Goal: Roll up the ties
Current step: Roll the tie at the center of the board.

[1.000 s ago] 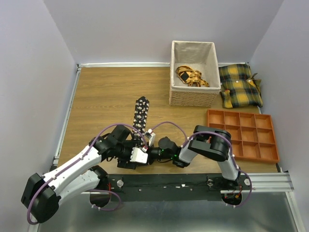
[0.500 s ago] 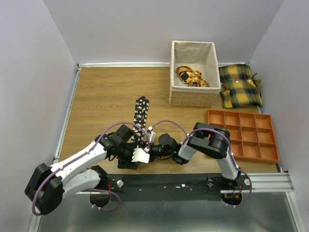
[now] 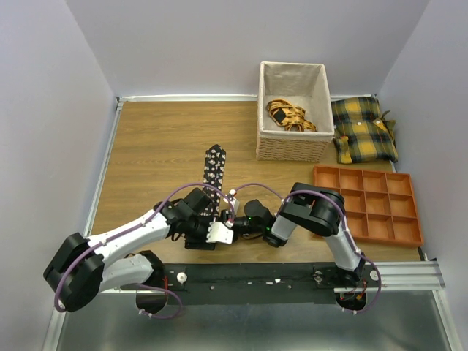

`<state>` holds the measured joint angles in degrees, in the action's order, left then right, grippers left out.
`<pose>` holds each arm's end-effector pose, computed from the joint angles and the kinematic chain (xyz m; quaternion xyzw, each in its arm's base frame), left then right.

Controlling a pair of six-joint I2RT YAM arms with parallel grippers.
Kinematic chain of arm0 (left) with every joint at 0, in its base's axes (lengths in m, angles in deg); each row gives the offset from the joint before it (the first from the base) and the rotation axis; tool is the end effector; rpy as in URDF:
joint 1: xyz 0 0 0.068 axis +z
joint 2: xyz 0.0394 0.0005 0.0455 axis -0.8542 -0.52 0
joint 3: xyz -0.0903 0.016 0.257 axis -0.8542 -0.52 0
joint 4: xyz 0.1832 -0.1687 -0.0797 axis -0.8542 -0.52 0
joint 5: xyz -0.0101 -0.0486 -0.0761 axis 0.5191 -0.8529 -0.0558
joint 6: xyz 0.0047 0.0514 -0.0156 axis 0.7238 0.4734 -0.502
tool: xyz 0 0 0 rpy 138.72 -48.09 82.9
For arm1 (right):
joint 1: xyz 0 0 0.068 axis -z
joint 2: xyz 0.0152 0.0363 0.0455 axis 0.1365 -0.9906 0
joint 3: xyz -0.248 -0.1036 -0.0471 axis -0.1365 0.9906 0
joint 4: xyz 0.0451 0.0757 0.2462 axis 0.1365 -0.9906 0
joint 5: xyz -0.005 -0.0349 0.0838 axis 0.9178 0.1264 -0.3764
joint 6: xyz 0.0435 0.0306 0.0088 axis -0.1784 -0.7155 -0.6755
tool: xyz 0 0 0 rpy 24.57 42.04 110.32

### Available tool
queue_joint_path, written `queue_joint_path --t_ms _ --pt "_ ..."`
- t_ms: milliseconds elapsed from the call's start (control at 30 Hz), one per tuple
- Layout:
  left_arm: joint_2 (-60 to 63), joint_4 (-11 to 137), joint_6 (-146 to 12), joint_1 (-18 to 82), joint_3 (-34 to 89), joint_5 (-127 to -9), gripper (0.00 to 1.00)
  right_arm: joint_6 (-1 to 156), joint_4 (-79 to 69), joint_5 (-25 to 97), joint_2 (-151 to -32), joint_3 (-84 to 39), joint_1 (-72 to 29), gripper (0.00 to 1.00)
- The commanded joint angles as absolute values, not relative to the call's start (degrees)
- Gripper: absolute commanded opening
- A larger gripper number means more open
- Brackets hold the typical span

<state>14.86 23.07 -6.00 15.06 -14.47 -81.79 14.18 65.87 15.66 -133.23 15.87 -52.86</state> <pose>0.1156 -0.1286 0.1679 0.7256 0.6391 -0.1782 0.1823 0.1542 0.3087 0.0677 -0.0821 0.7814 0.6141 0.0743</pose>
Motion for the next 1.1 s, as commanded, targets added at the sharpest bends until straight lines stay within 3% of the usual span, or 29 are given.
queue_joint_path --t_ms 0,100,200,300,333,467,600,767,1067 --pt "11.52 24.99 -8.73 12.97 -14.49 -81.97 0.62 13.76 53.15 19.28 -136.92 18.14 -51.57 0.12" --pt "11.95 24.46 -6.63 12.97 -15.28 -80.30 0.58 13.14 54.74 19.29 -136.48 19.19 -51.05 0.13" --pt "13.62 25.16 -6.10 12.97 -16.43 -80.03 0.45 14.18 51.67 18.67 -135.87 18.41 -50.96 0.18" --pt "14.41 25.78 -5.83 12.97 -16.78 -81.69 0.39 15.51 48.33 18.93 -134.90 17.52 -50.96 0.28" --pt "14.33 25.43 -5.66 12.97 -16.95 -82.40 0.35 15.77 46.67 19.02 -133.94 17.52 -50.96 0.37" --pt "13.54 24.20 -5.13 12.97 -16.78 -83.36 0.26 18.23 40.25 19.11 -130.33 16.56 -50.96 0.47" --pt "13.71 23.85 -5.48 12.97 -16.87 -83.63 0.19 20.95 34.97 19.46 -126.47 16.03 -50.96 0.51" --pt "14.06 22.35 -5.65 12.97 -16.87 -84.07 0.00 22.19 30.30 19.64 -124.44 16.03 -50.96 0.53" --pt "13.54 21.39 -6.01 12.97 -16.60 -82.49 0.00 22.54 25.65 22.01 -120.31 17.26 -51.04 0.54"
